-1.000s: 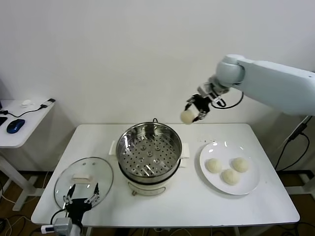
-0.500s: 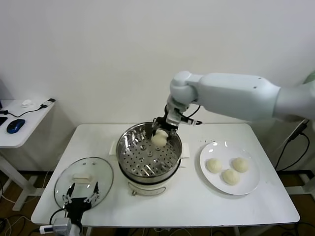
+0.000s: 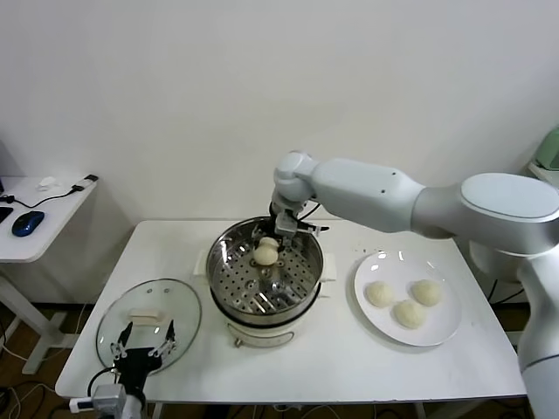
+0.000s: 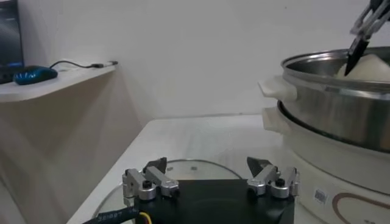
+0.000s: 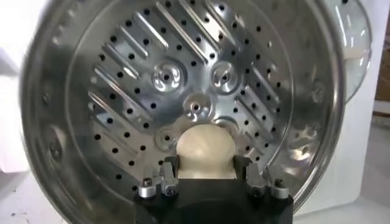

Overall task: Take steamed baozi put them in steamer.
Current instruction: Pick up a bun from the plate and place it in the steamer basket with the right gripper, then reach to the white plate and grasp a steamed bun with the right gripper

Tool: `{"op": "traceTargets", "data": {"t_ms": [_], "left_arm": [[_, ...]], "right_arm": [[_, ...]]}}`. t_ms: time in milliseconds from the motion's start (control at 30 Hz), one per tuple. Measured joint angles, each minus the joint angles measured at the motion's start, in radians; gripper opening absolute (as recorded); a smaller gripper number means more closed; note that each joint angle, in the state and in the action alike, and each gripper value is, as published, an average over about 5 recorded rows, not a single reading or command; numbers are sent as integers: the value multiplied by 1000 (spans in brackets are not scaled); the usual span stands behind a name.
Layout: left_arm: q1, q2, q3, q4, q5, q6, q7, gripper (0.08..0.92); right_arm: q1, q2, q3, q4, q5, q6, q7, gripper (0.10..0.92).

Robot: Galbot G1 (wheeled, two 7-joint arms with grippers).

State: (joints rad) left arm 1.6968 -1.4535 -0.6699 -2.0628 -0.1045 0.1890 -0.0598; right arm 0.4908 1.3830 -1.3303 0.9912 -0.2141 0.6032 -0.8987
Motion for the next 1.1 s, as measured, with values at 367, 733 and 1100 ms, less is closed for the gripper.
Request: {"op": "traceTargets", "data": {"t_ms": [367, 733, 1100], "left_arm": [[-8, 3, -1, 4, -3, 2, 0, 823], [-2, -2, 3, -9, 2, 5, 0, 823], [-3, -10, 10, -20, 13, 10, 1, 823]], "right_arm": [[-28, 34, 9, -87, 1, 25, 2, 696], [41, 7, -18, -68, 105, 43, -41, 822], [301, -166, -233, 34, 516, -130, -149, 823]]}}
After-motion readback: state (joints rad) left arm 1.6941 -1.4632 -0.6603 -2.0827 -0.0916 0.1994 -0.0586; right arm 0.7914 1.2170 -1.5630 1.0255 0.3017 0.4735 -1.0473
